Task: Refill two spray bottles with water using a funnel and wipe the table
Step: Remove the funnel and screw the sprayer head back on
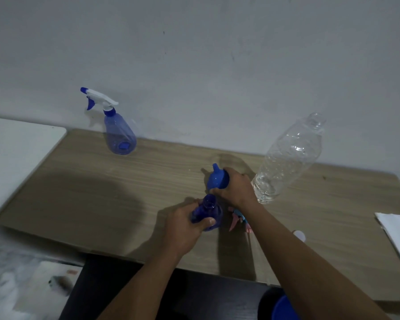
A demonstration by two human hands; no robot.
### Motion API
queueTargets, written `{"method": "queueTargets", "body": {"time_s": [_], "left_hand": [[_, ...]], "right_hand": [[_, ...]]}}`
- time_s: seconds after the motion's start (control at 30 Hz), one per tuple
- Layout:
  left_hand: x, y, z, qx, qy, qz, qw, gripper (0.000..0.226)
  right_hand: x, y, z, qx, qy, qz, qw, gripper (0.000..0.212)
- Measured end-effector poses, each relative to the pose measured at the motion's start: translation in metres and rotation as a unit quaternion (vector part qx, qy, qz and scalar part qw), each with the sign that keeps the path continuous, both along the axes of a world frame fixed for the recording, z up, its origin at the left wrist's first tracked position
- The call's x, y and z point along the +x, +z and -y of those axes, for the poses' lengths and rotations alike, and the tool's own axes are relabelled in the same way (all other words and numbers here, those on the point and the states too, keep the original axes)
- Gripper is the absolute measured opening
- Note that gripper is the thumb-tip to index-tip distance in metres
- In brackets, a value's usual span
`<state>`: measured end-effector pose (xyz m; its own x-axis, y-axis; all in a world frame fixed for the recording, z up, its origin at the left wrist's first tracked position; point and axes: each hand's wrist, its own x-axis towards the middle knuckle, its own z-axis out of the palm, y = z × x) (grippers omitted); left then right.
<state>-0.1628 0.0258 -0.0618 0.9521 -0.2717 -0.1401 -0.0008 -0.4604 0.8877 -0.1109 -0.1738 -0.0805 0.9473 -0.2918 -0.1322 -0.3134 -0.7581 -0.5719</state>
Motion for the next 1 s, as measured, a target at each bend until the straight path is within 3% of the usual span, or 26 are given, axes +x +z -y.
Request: {"method": "queueTargets", "body": {"time_s": [0.33, 0.63, 0.8, 1.0], "left_hand": [[-0.005, 0.007, 0.001, 0.009, 0.013, 0.004, 1.0, 0.041], [-0.012, 0.021, 0.001, 0.026, 0.005, 0.017, 1.0, 0.031], [-0.013, 0.024, -0.002, 0.043, -0.013, 0.026, 0.999, 0.031], [-0.01, 0.024, -0.005, 0.022, -0.026, 0.009, 0.999, 0.03]], "right_hand": [[0.004, -0.004, -0.002, -0.028, 0.017, -0.041, 0.999, 0.081], [-0.033, 0.016, 0.001, 0.021, 0.011, 0.001, 1.0, 0.06], [-0.071, 0.016, 0.007, -0.104, 0.064, -0.038, 0.992, 0.05], [-0.099, 0.006, 0.011, -0.169, -0.019, -0.101, 0.98, 0.053]]}}
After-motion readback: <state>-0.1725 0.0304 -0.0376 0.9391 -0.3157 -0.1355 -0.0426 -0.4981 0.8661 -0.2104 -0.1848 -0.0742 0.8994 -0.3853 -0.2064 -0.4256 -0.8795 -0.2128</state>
